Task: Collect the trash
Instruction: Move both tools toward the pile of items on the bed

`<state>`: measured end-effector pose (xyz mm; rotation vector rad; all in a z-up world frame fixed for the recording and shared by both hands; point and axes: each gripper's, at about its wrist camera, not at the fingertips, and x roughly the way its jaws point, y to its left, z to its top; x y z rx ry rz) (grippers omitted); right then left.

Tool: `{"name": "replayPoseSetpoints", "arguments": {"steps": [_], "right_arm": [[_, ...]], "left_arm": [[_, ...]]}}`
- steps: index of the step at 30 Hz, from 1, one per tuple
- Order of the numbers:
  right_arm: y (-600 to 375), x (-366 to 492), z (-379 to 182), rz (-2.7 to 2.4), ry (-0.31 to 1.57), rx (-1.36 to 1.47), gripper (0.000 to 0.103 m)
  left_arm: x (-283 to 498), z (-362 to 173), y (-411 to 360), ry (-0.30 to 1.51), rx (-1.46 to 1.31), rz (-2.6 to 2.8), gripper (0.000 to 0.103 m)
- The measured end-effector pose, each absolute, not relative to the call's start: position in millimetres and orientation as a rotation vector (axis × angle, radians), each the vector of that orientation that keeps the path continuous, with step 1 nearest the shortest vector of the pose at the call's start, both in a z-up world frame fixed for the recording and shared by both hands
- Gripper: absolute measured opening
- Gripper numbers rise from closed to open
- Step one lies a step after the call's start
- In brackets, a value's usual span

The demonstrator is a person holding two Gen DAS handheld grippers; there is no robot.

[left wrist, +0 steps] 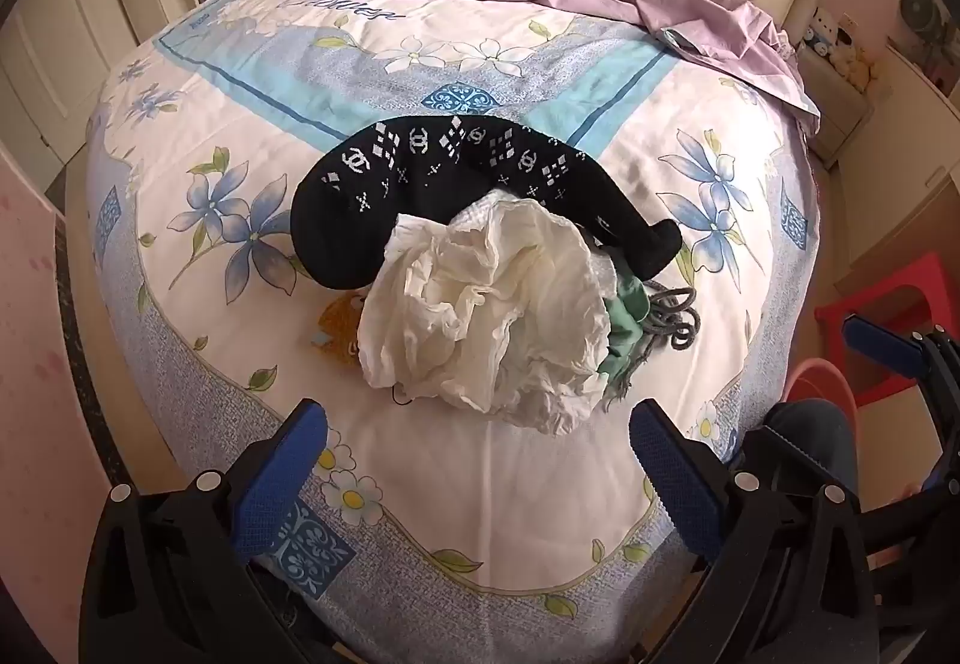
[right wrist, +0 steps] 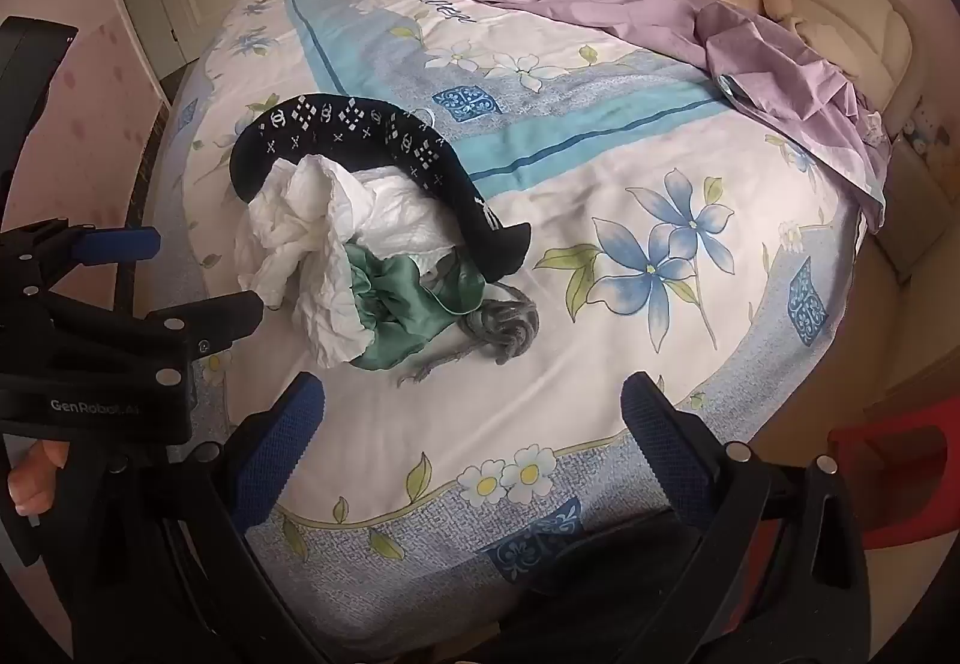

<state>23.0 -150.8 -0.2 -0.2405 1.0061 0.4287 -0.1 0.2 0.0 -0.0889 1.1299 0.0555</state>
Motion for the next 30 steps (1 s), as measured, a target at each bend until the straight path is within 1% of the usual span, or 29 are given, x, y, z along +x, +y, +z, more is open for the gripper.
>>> {"name": "replayPoseSetpoints", "arguments": {"steps": [5, 10, 17, 20, 26, 28, 30], "right_arm": [[-150, 21, 0, 0.423, 1.002, -0.241, 0.096], [-149, 21, -2, 0.462, 1.061, -0.187, 0.096], [-155, 27, -5, 0.464, 1.081, -0.171, 0.096], [-157, 28, -2, 0.463, 1.062, -0.159, 0.096], [-157, 25, 5, 0.543, 0.964, -0.166, 0.096], [-155, 25, 4, 0.578, 0.983, -0.152, 0.096], [-147, 26, 0, 0.576, 1.013, -0.210, 0.096]], "left_arm": [[0, 0, 2, 1.139, -0.098, 0.054, 0.099], [-5, -2, 12, 1.148, -0.136, 0.066, 0.099], [-7, -1, 17, 1.137, -0.130, 0.063, 0.099], [-10, 0, 20, 1.119, -0.141, 0.049, 0.099], [-17, 4, 24, 1.058, -0.146, 0.040, 0.099], [-17, 5, 26, 1.058, -0.146, 0.034, 0.099], [-17, 3, 27, 1.072, -0.126, 0.047, 0.099]]}}
